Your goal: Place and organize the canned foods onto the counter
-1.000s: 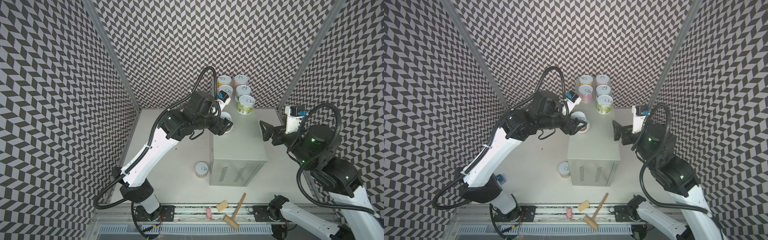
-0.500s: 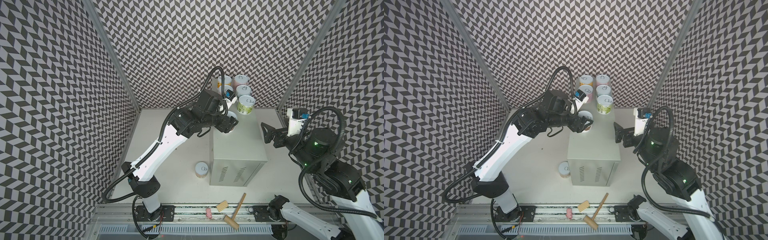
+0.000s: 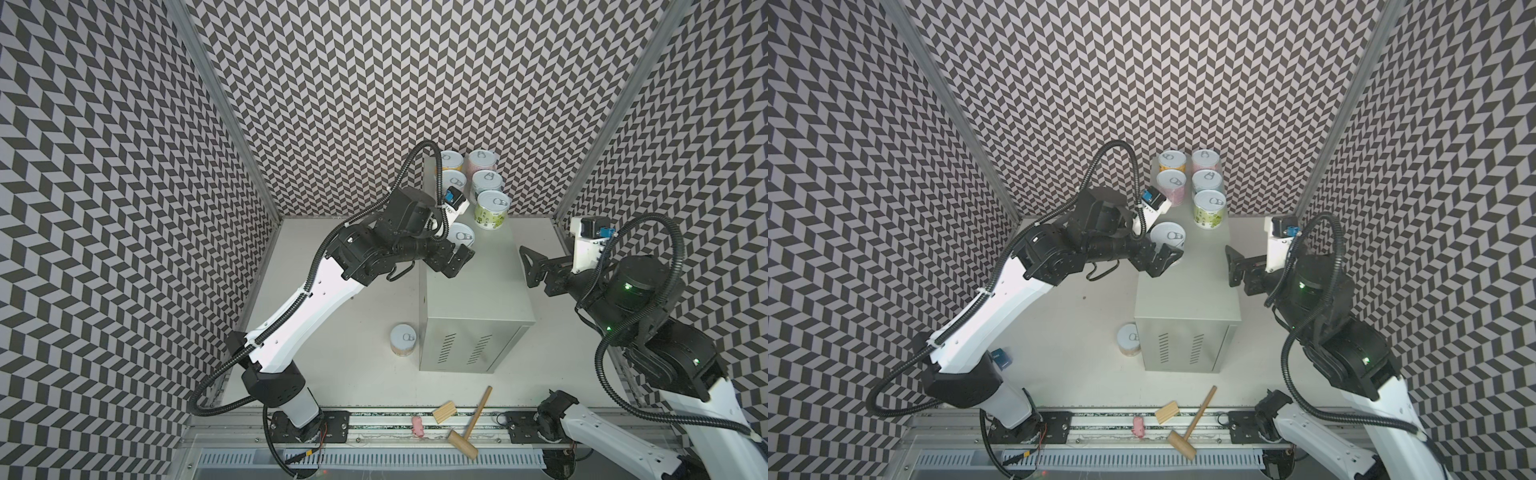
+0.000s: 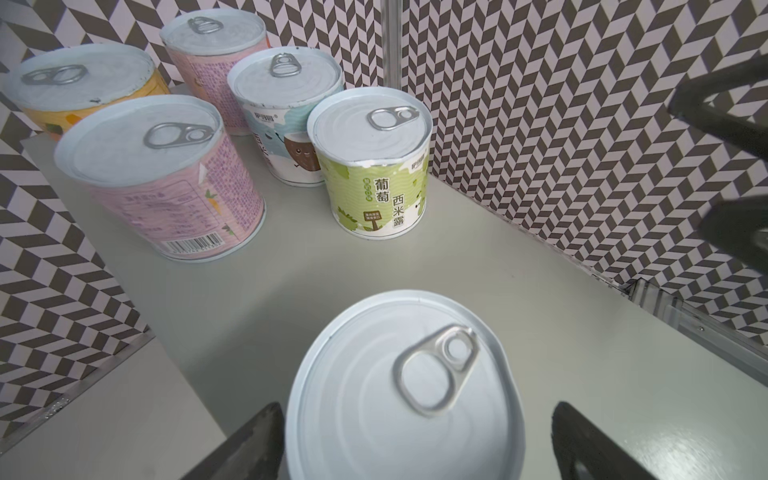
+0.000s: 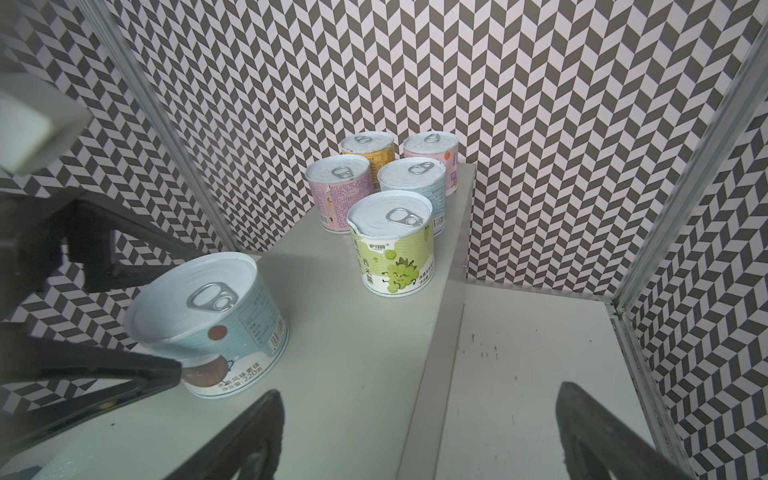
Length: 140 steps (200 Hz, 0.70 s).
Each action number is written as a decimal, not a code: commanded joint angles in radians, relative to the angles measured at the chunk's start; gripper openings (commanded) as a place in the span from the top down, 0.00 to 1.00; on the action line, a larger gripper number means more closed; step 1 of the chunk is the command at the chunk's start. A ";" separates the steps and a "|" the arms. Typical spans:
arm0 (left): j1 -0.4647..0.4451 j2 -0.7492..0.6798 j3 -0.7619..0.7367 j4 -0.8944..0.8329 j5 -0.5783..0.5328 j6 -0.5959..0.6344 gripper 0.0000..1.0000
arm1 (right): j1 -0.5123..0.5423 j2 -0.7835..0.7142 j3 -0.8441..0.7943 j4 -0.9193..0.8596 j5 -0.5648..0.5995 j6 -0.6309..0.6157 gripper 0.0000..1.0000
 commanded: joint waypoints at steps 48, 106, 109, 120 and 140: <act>0.048 -0.163 -0.219 0.166 0.089 0.008 0.00 | -0.003 0.033 -0.030 0.118 -0.046 0.006 0.01; 0.054 -0.223 -0.357 0.272 0.105 -0.030 0.00 | -0.003 0.029 -0.061 0.171 -0.125 -0.036 0.01; 0.054 -0.226 -0.364 0.281 0.110 -0.033 0.00 | -0.003 0.029 -0.062 0.173 -0.130 -0.039 0.01; 0.054 -0.231 -0.380 0.301 0.121 -0.040 0.01 | -0.003 0.027 -0.066 0.172 -0.145 -0.047 0.01; 0.054 -0.230 -0.394 0.324 0.123 -0.050 0.04 | -0.003 0.023 -0.076 0.167 -0.160 -0.055 0.01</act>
